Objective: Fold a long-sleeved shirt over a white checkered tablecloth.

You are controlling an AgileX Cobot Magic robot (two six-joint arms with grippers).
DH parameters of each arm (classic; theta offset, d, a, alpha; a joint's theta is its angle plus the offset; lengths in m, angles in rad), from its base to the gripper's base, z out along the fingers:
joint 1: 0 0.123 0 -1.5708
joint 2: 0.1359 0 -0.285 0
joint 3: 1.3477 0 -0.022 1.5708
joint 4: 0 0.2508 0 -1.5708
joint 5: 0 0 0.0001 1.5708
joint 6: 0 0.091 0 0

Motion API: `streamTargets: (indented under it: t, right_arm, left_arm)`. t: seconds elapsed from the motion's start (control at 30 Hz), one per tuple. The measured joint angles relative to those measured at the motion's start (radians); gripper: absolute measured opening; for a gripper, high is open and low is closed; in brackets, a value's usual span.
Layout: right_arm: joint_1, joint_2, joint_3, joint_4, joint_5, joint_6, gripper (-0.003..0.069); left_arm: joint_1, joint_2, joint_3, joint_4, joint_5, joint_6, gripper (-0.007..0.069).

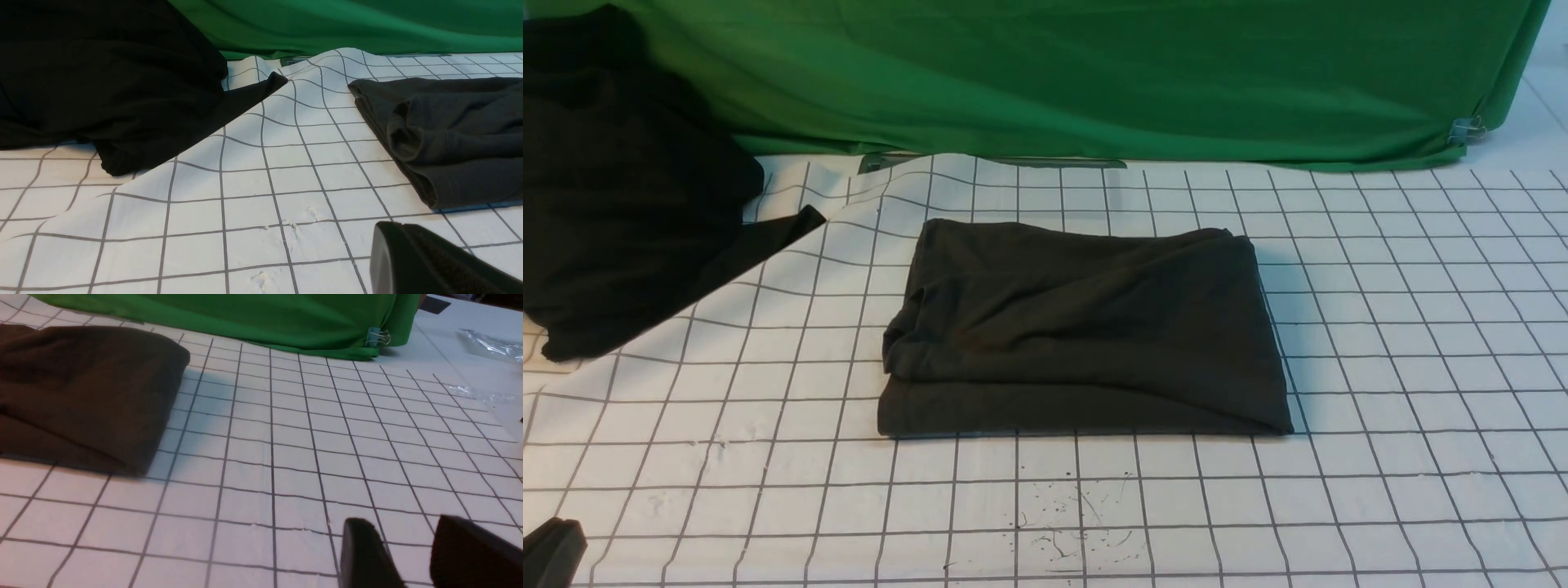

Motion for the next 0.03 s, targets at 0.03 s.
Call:
streamTargets:
  t: [0.03]
  right_arm:
    - [0.000,0.000,0.000,0.000,0.000,0.000,0.0242]
  left_arm:
    - [0.000,0.000,0.000,0.000,0.000,0.000,0.0003]
